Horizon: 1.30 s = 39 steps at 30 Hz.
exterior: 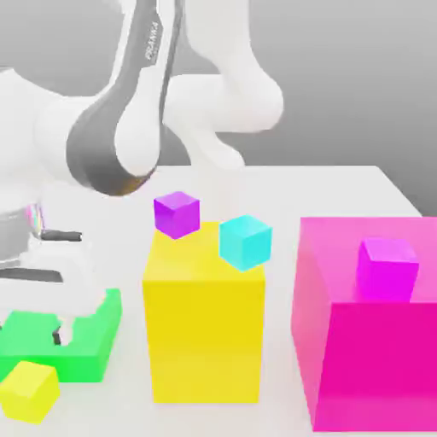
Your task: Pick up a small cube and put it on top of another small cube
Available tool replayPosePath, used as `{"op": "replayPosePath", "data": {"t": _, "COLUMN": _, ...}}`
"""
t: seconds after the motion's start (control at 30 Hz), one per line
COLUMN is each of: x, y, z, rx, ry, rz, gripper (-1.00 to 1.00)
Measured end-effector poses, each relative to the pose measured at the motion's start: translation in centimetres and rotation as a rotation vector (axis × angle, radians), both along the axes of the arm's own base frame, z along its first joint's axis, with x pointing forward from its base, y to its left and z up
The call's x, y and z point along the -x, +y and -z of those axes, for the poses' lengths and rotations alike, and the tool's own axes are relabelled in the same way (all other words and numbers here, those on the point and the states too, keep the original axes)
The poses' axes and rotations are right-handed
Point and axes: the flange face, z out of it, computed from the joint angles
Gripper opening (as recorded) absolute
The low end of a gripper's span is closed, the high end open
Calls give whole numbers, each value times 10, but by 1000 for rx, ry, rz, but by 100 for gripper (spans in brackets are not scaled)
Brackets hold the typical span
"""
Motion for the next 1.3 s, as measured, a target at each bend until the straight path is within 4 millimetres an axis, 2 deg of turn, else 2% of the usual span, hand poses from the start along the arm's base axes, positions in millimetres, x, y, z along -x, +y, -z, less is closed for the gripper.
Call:
{"op": "replayPosePath", "data": {"t": 0.07, "x": 12, "y": -14, "z": 30, "rx": 11, "ry": 43, "rz": 12, "gripper": 0}}
{"op": "replayPosePath", "data": {"t": 0.2, "x": 17, "y": -19, "z": 87, "rx": 16, "ry": 59, "rz": 15, "gripper": 0}}
{"op": "replayPosePath", "data": {"t": 0.23, "x": 18, "y": -19, "z": 96, "rx": 15, "ry": 60, "rz": 16, "gripper": -100}}
{"op": "replayPosePath", "data": {"t": 0.43, "x": 18, "y": -19, "z": 101, "rx": 14, "ry": 61, "rz": 16, "gripper": -100}}
{"op": "replayPosePath", "data": {"t": 0.5, "x": 17, "y": -19, "z": 85, "rx": 15, "ry": 61, "rz": 15, "gripper": -100}}
{"op": "replayPosePath", "data": {"t": 0.63, "x": 17, "y": -14, "z": 35, "rx": 1, "ry": 57, "rz": 18, "gripper": -100}}
{"op": "replayPosePath", "data": {"t": 0.97, "x": 20, "y": 65, "z": -68, "rx": -141, "ry": 28, "rz": 1, "gripper": -100}}
{"op": "replayPosePath", "data": {"t": 1.13, "x": 38, "y": 99, "z": -118, "rx": -165, "ry": 29, "rz": -5, "gripper": -100}}
{"op": "replayPosePath", "data": {"t": 1.3, "x": 64, "y": 132, "z": -163, "rx": -151, "ry": 38, "rz": -11, "gripper": -100}}
